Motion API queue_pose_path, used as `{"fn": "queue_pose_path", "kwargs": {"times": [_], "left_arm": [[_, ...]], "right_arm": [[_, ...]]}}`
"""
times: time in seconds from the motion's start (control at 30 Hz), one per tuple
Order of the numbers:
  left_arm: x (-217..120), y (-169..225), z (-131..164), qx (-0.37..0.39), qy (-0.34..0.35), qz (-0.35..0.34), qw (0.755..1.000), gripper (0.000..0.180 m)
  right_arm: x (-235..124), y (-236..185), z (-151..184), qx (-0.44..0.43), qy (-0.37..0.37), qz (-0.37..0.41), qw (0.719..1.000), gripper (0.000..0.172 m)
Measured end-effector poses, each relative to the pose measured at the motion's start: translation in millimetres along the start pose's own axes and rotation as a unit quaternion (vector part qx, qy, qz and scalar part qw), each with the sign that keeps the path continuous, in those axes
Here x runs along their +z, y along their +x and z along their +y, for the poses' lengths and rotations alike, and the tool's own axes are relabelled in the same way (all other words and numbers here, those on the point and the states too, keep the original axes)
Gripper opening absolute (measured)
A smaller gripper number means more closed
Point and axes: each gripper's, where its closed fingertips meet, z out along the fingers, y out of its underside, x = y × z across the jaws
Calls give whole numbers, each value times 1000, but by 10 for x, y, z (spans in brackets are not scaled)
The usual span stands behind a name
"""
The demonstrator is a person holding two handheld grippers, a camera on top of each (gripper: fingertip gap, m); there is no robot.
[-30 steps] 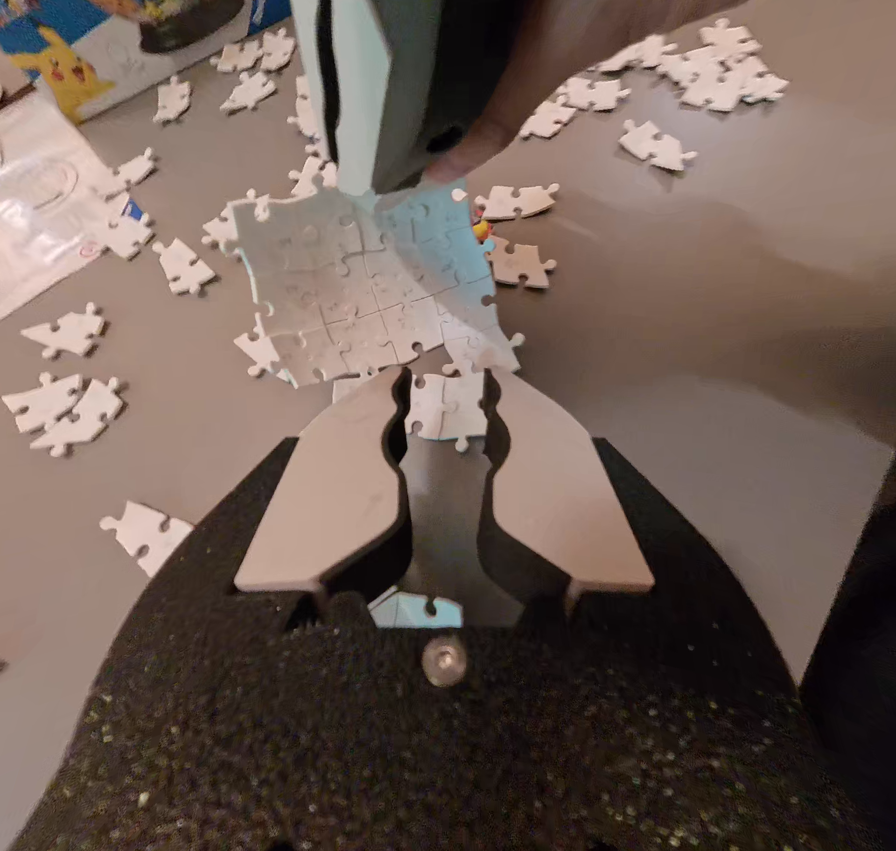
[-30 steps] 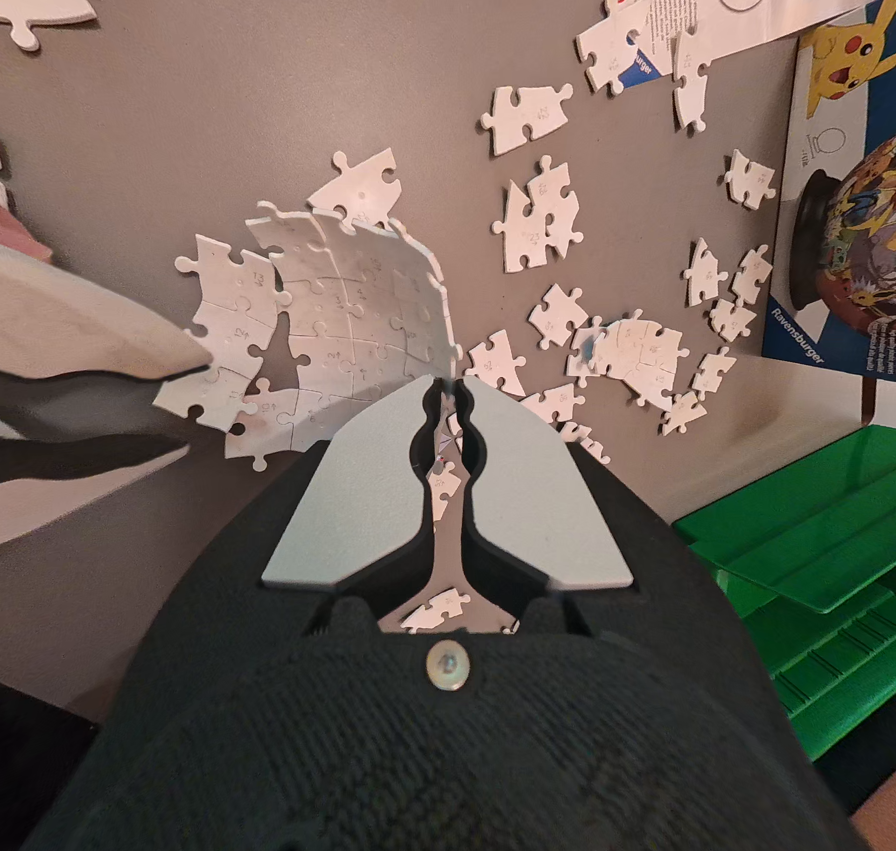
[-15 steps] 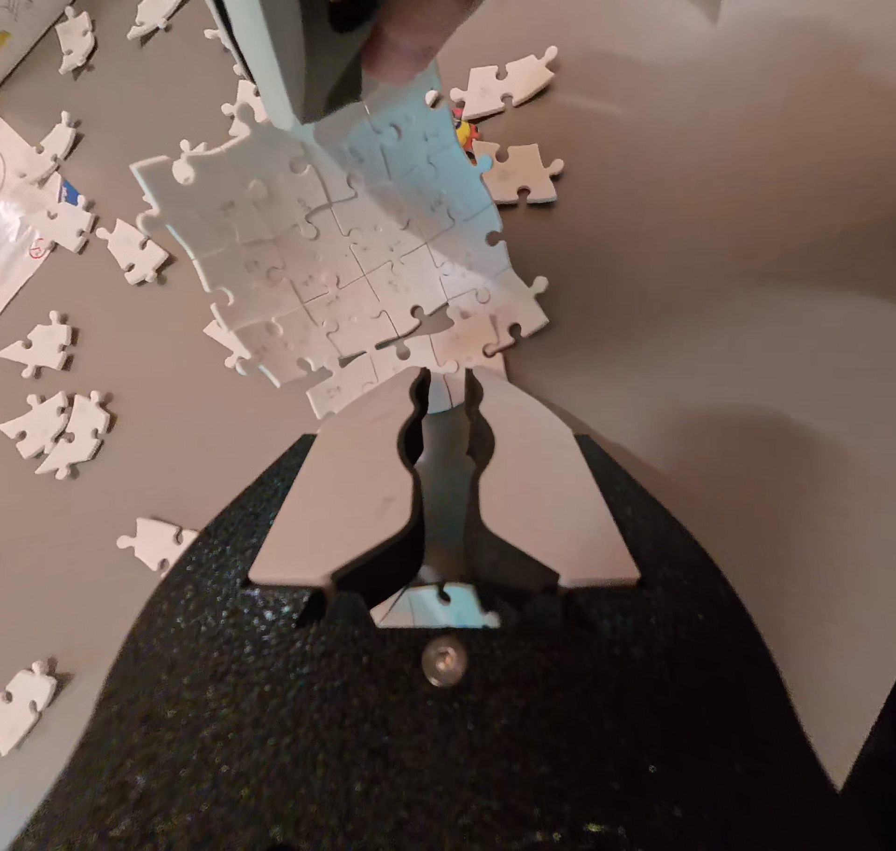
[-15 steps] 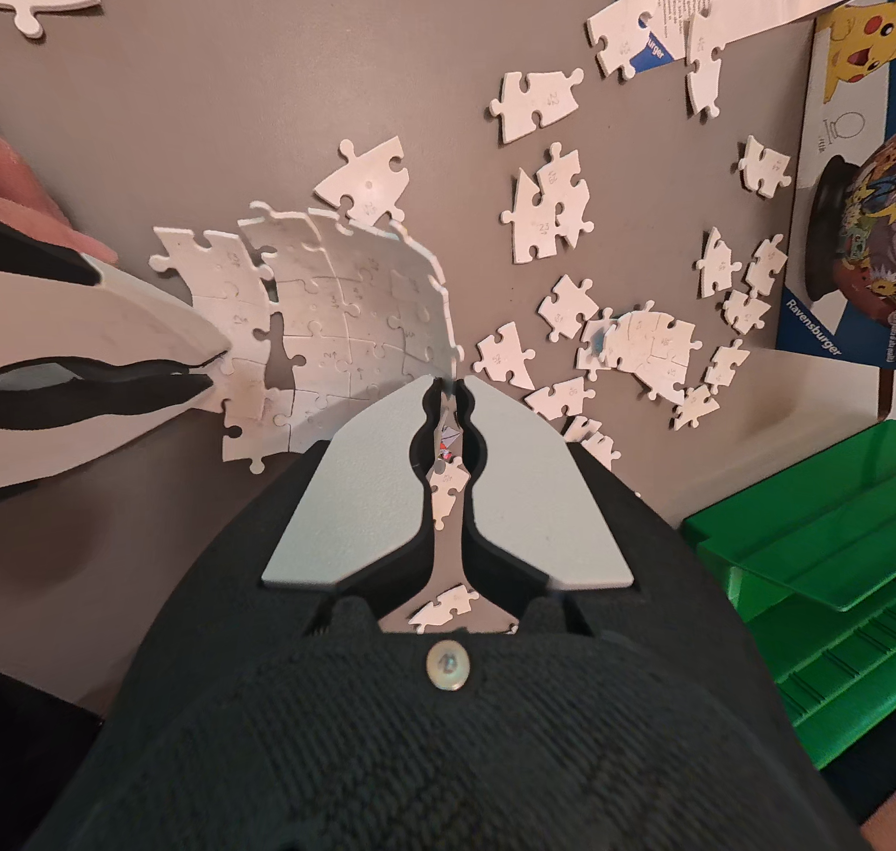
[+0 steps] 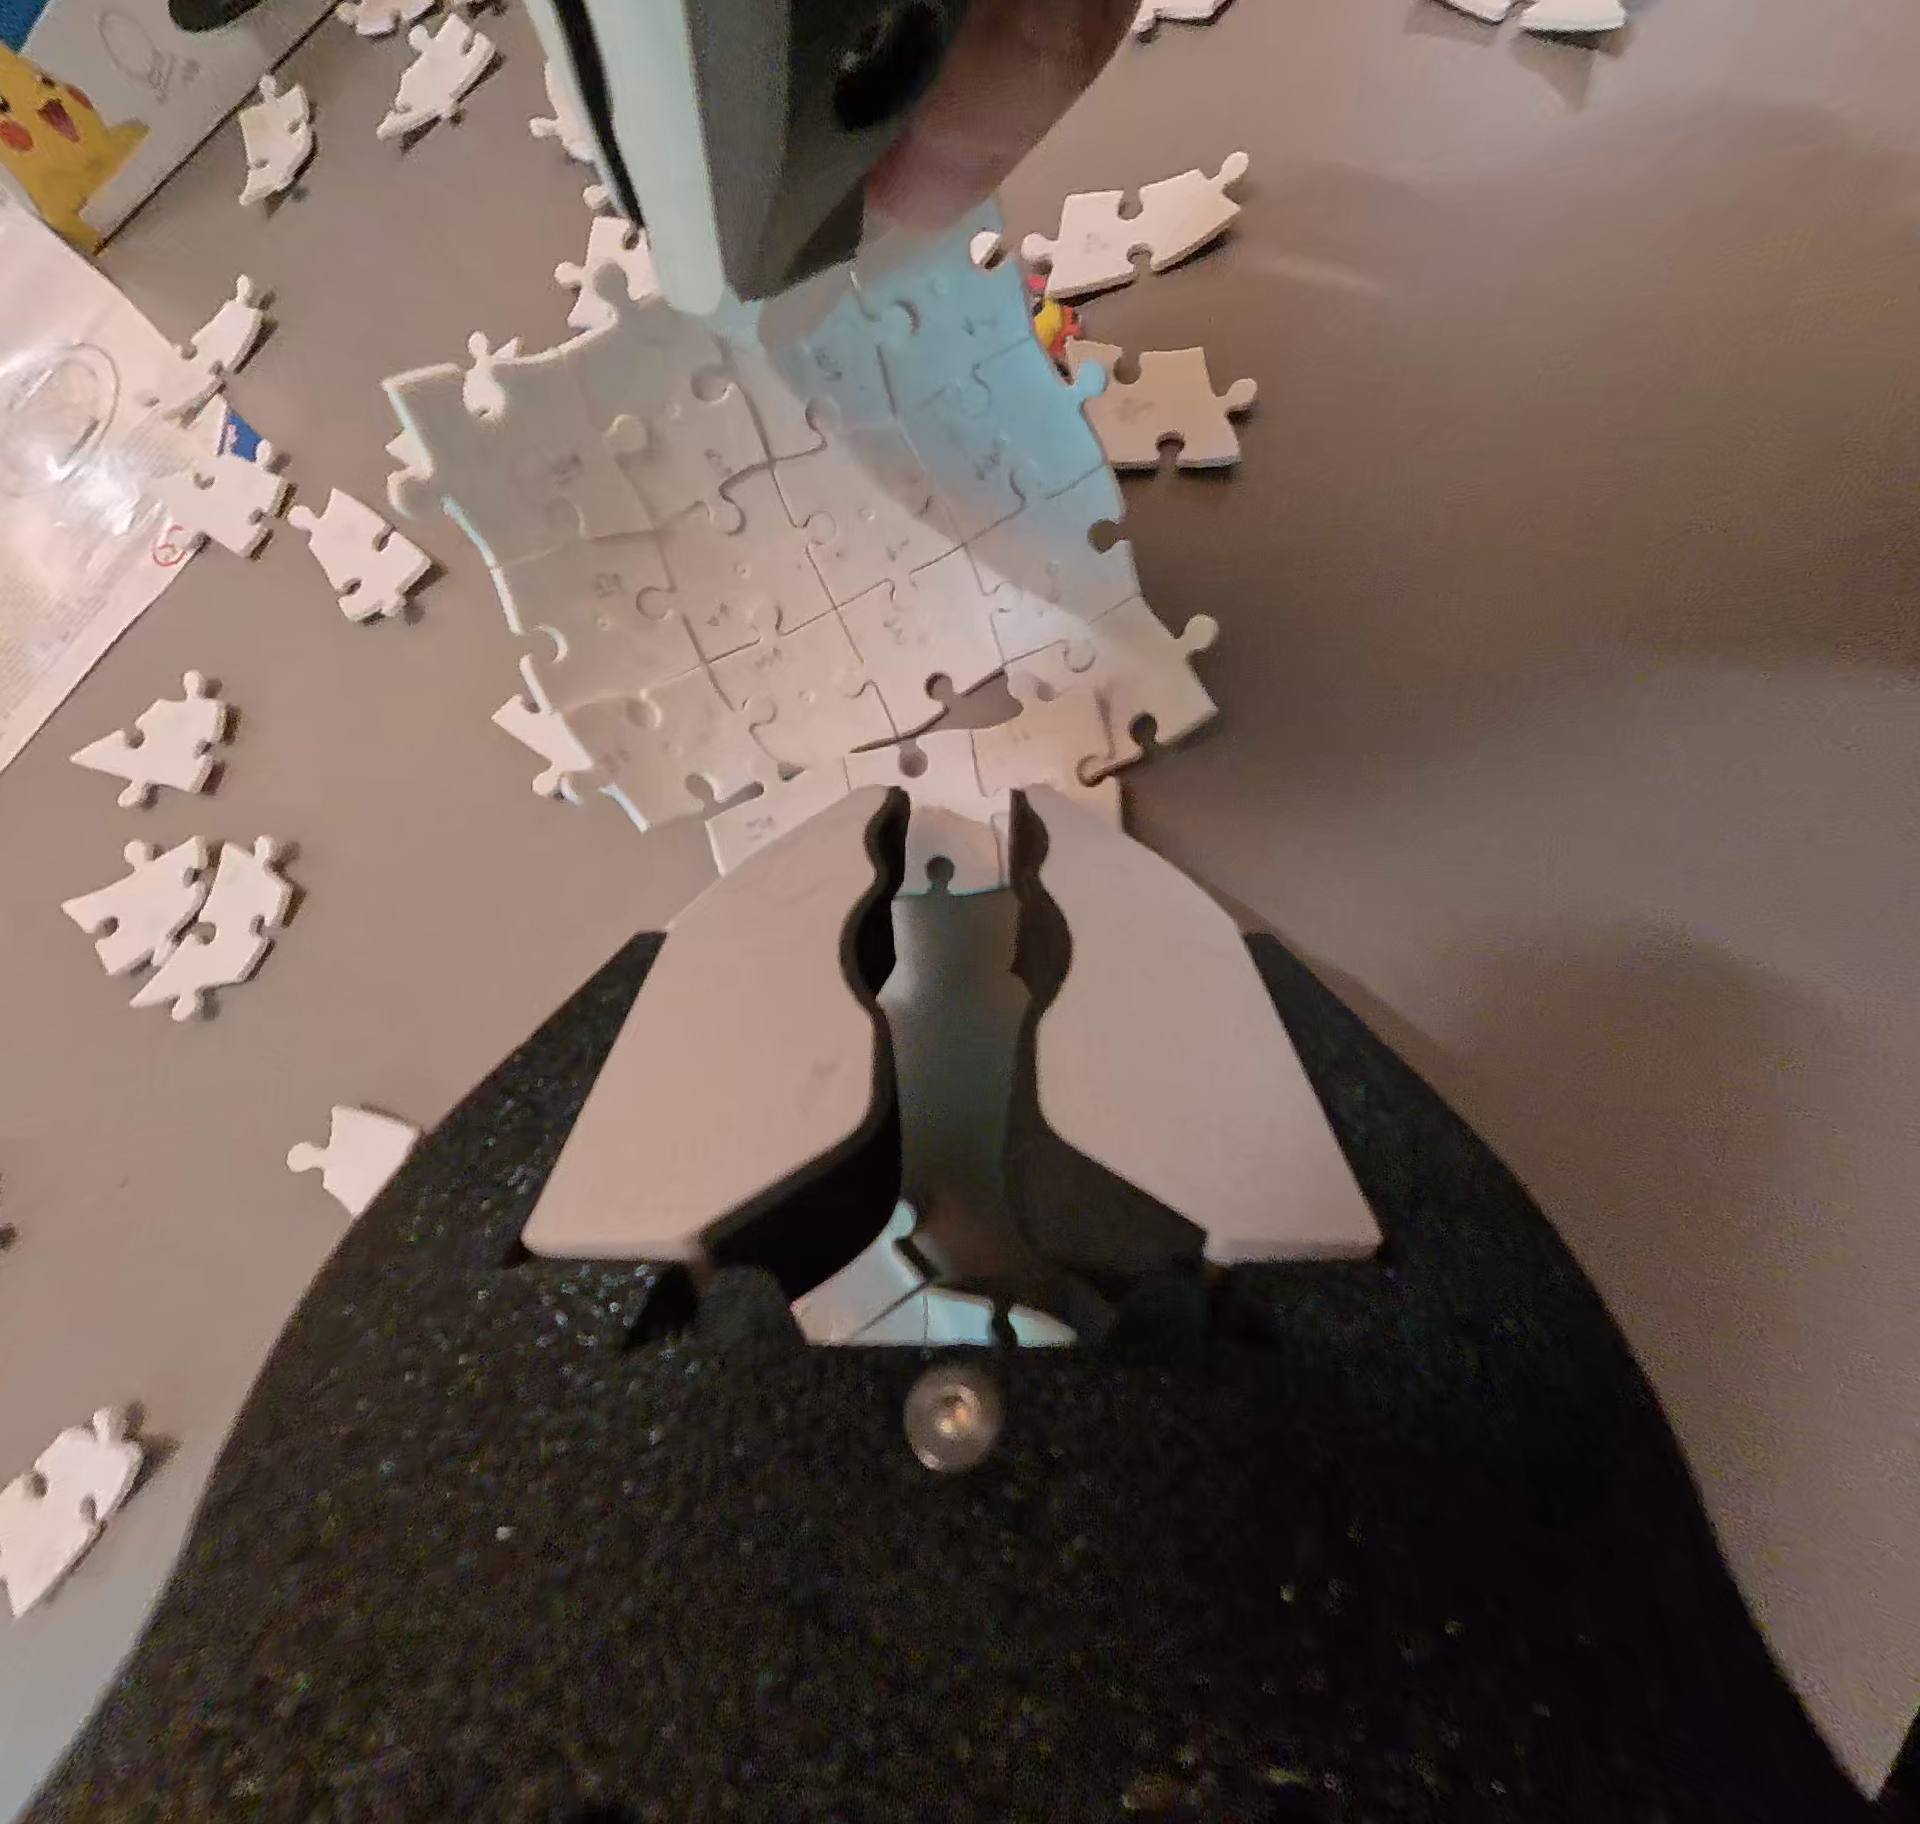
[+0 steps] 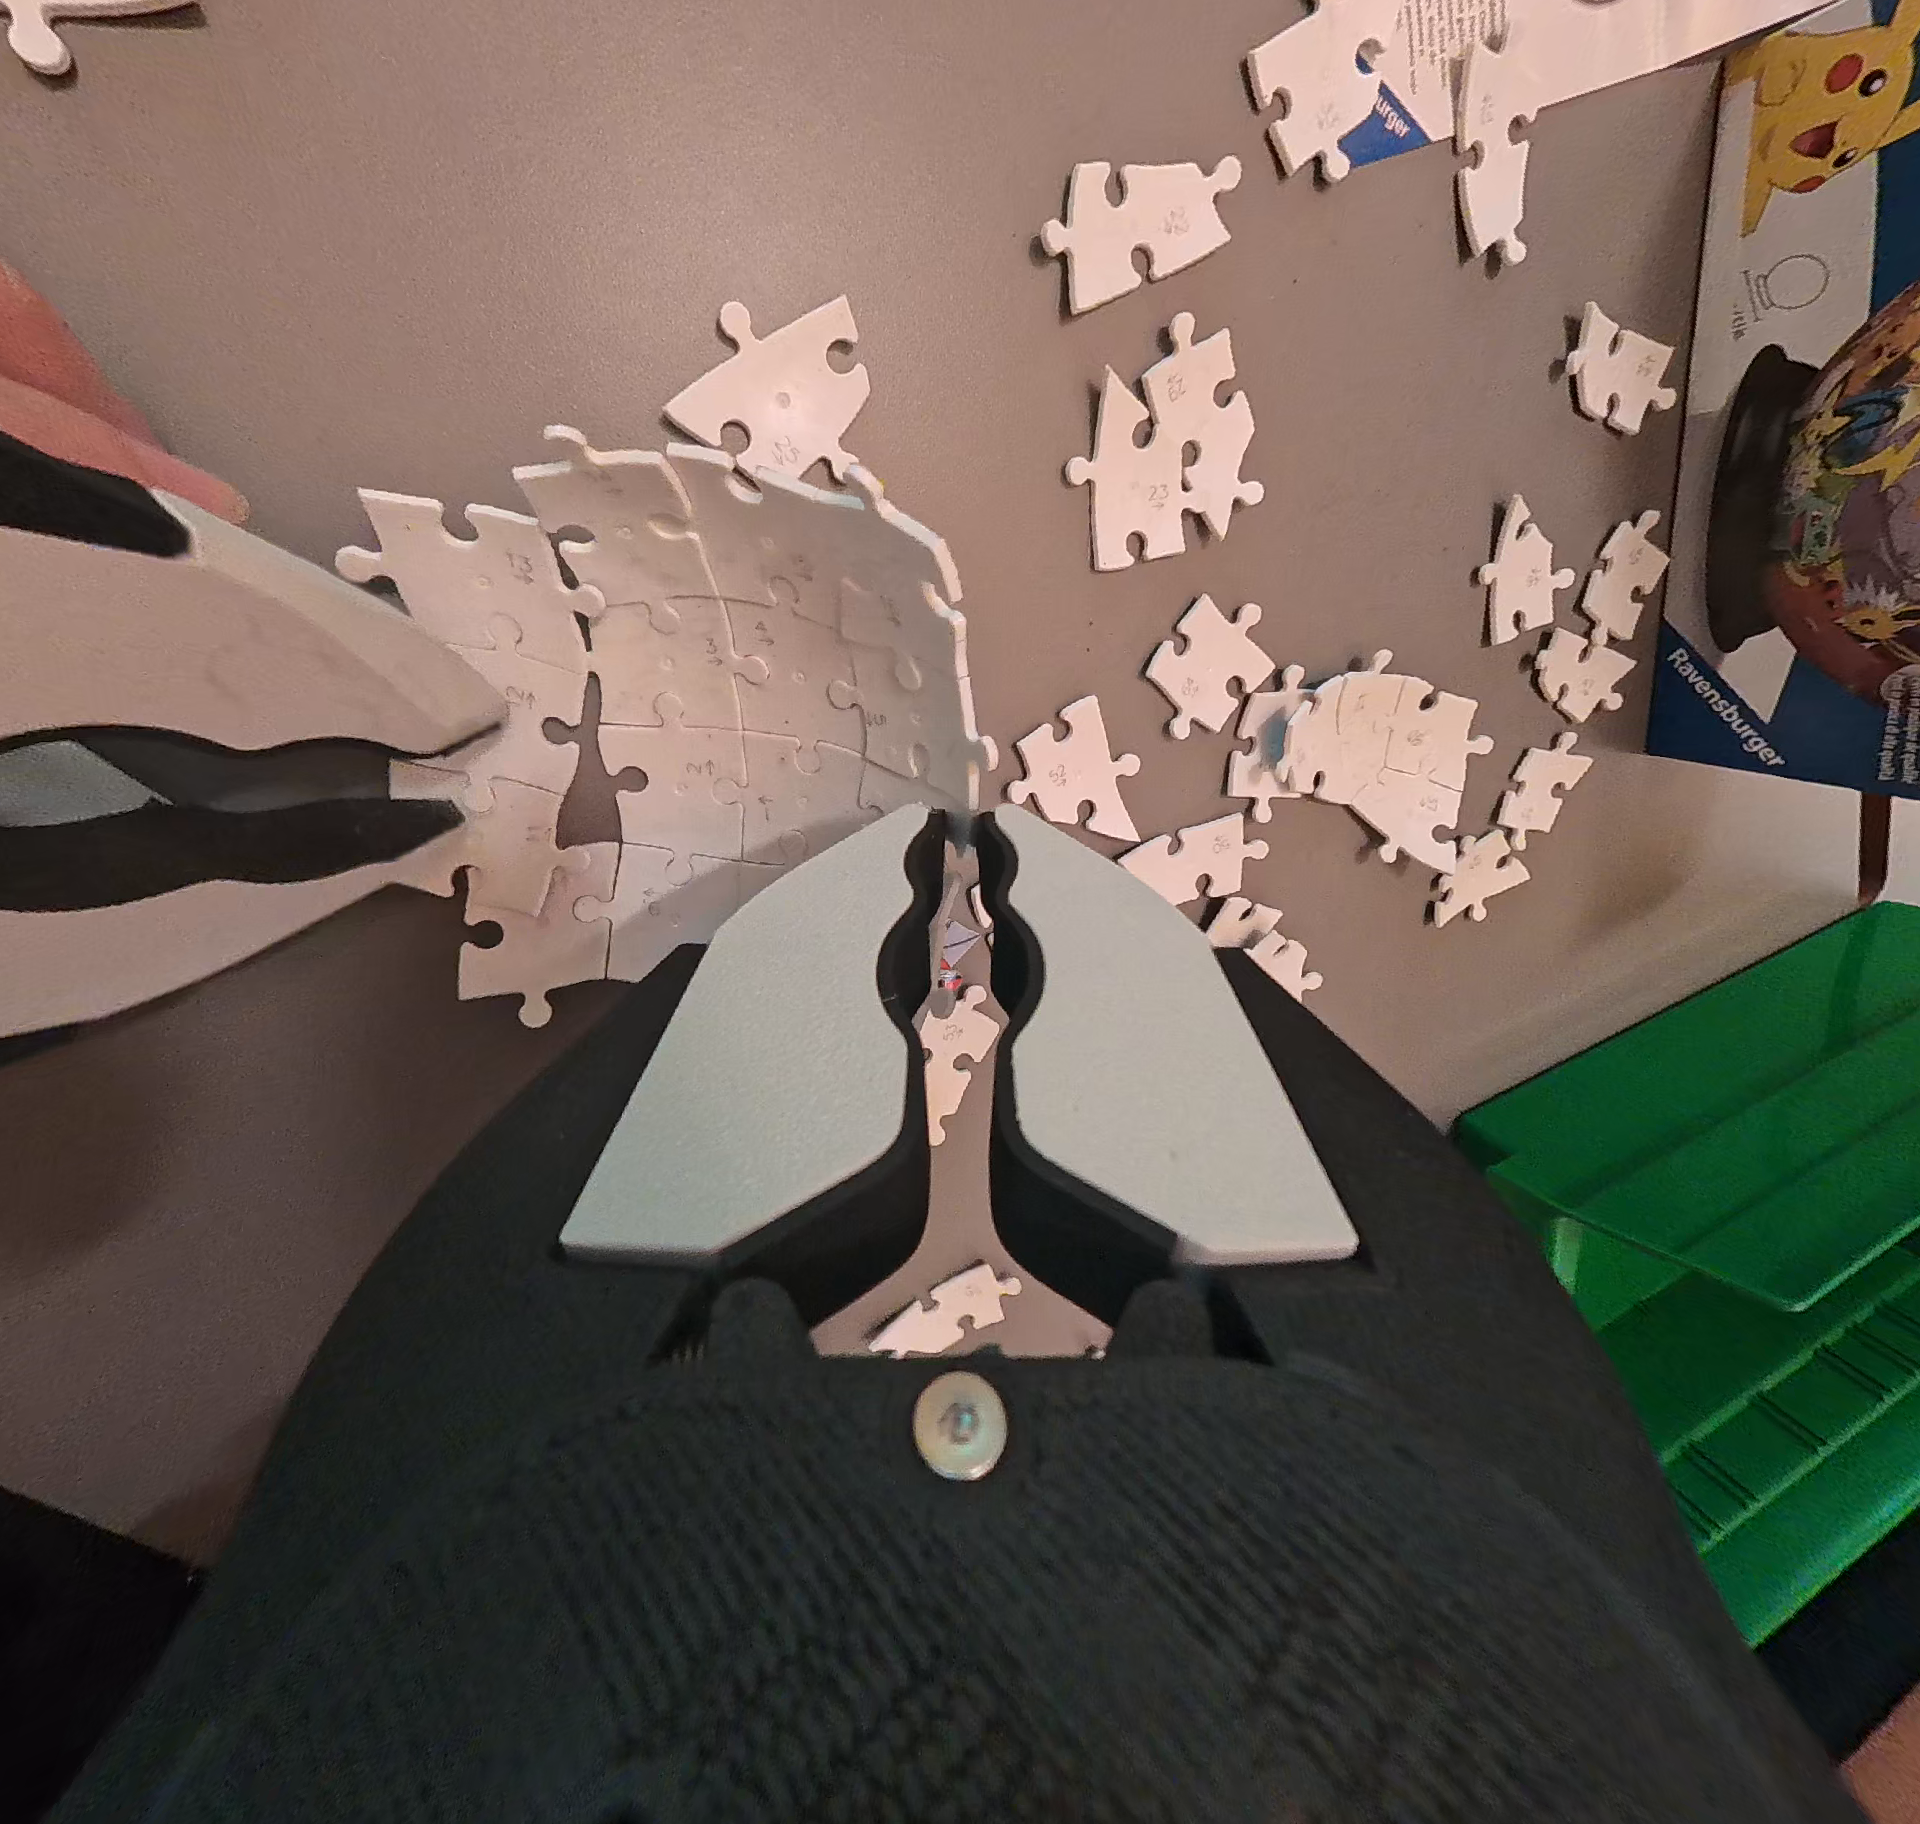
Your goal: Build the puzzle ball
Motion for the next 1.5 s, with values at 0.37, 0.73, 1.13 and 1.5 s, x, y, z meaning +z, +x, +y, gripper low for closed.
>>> {"fn": "queue_pose_path", "kwargs": {"times": [0.37, 0.73, 1.13, 1.5], "left_arm": [[110, -57, -27, -59, -17, -1, 998, 9], [138, -124, -40, -102, -26, -31, 994, 6], [123, -146, -60, -112, -18, -74, 991, 13], [-115, -90, 68, -40, -31, -23, 998, 14]], "right_arm": [[-21, -9, 1, 2, 2, -3, 1000, 6], [-8, -4, 10, 4, 0, -4, 1000, 6], [6, 7, 39, 10, -4, -4, 1000, 6], [19, 16, 61, 13, -7, -3, 1000, 6]]}}
